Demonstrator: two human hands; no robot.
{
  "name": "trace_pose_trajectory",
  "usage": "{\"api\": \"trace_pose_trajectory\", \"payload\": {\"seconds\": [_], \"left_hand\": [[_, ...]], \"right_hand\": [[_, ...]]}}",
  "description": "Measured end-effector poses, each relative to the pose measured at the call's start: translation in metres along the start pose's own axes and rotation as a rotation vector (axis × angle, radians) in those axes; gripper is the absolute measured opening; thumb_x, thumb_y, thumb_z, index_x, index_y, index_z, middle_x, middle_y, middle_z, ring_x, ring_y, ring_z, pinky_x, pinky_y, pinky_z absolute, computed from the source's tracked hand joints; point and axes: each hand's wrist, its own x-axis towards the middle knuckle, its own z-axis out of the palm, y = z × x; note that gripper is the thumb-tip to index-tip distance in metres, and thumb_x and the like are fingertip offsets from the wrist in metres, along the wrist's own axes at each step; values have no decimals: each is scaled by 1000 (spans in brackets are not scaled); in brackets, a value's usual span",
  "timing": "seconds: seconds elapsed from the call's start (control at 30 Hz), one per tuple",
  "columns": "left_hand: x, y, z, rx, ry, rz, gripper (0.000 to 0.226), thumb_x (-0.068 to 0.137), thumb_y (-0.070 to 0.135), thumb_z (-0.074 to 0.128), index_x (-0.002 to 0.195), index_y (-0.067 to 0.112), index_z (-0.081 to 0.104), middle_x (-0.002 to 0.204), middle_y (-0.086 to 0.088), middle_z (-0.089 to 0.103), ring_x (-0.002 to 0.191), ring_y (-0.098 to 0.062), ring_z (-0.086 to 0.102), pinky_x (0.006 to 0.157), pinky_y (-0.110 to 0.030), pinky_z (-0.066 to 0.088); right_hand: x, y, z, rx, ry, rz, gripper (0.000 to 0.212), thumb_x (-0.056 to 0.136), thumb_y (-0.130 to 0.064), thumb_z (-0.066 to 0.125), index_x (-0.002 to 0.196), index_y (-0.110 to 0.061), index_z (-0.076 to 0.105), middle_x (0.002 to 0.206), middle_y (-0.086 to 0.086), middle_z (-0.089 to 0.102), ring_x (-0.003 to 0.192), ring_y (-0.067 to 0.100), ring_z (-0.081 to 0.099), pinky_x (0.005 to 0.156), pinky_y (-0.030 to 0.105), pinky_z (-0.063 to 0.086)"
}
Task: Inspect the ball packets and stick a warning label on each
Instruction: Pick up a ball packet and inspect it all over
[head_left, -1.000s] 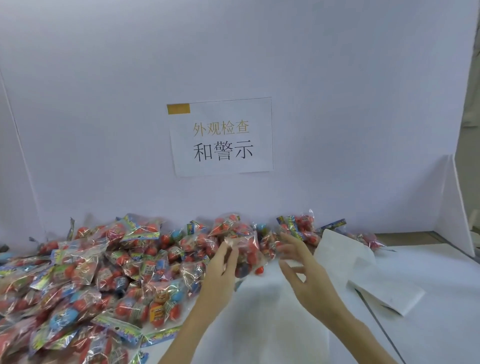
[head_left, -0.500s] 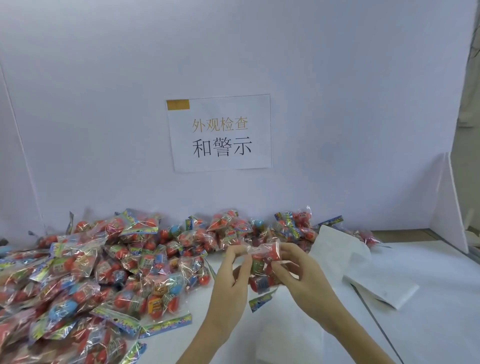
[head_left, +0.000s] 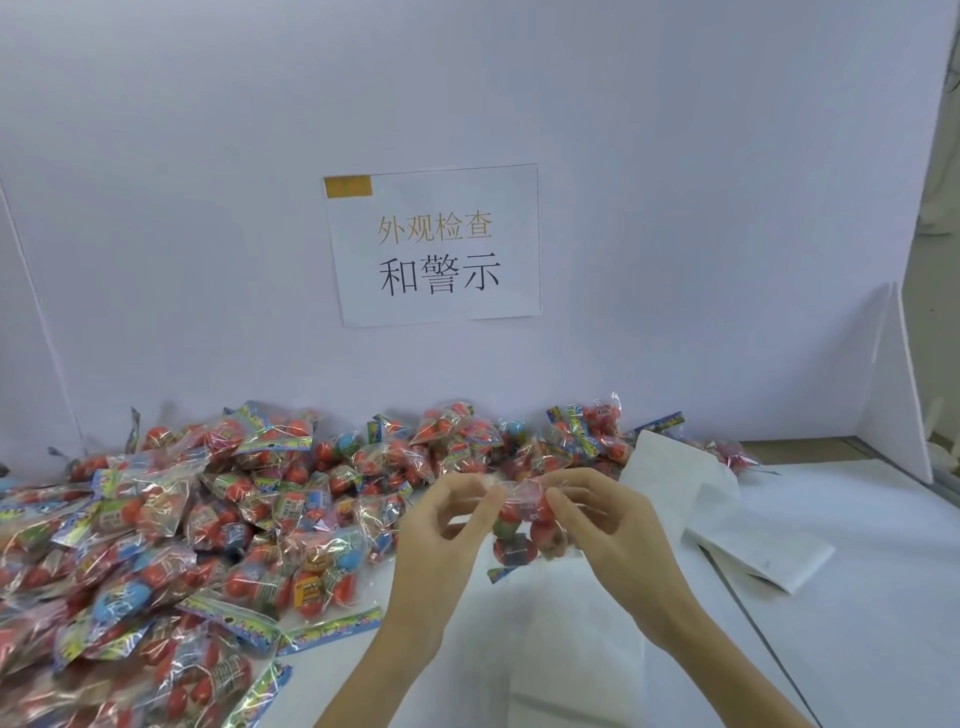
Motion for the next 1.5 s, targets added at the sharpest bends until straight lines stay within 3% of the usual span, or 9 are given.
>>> {"api": "trace_pose_trajectory", "payload": {"seconds": [0.3,0.4,0.5,0.7,0.83,0.93,1.13,1.37,1.5], "left_hand": [[4,-3,-4,-127,-43,-123,16,100,16,67,98,25,80,103,-3,78,104,-24,72,96,-37,56],[4,-2,-3,-126,-86,-133,28,97,45,62,101,24,80,106,2,77,108,-23,70,98,-44,54],[4,-2,-2,-105,-73,-172,40,98,61,58,99,28,80,106,3,79,104,-19,73,94,-36,55],[5,-4,-8,20,-93,-97,14,93,21,77,90,35,80,88,3,78,82,-13,73,74,-16,55],[8,-3,-10,-35,-45,-95,7,88,26,80,81,24,79,79,-4,75,73,-13,66,71,-17,53],[8,-6,-6,-130,14,-145,29,83,39,77,83,10,72,80,-15,67,75,-19,60,80,-31,54],[6,-10,-8,3,-62,-76,34,91,49,64,92,15,65,78,-9,60,74,-13,55,74,-27,50],[9,-4,-24,-14,-360,-106,31,94,29,73,124,31,66,104,1,71,93,-16,67,84,-28,56],[4,-2,-11,73,-349,-120,14,98,31,72,111,30,77,102,2,78,86,-18,72,79,-26,58]], "right_hand": [[-1,-4,0,169,108,47,17,99,-15,69,100,-25,83,99,-5,81,92,13,76,75,19,58],[-1,-5,-1,128,109,38,18,98,-14,70,99,-25,83,97,-7,80,91,11,76,73,19,58],[-1,-4,0,95,94,34,18,97,-12,71,98,-26,83,96,-9,80,93,9,75,75,18,58],[-2,-2,0,94,93,78,20,100,-13,67,99,-25,83,97,-6,81,92,11,76,76,23,59],[-2,-4,-2,288,56,254,18,100,-17,67,99,-19,85,99,8,81,96,32,75,83,36,64],[-5,-7,1,416,-40,309,22,102,-20,62,106,-18,84,108,8,80,100,24,75,81,30,61],[-8,-1,11,-87,81,-6,19,102,-15,63,95,-20,79,85,-7,78,85,15,75,77,31,63],[-3,4,3,-192,47,-36,26,105,-18,59,91,-35,73,83,-14,73,79,9,68,71,23,56],[-6,3,4,-303,3,-145,26,97,-24,71,89,-48,74,84,-21,74,79,7,71,70,18,57]]}}
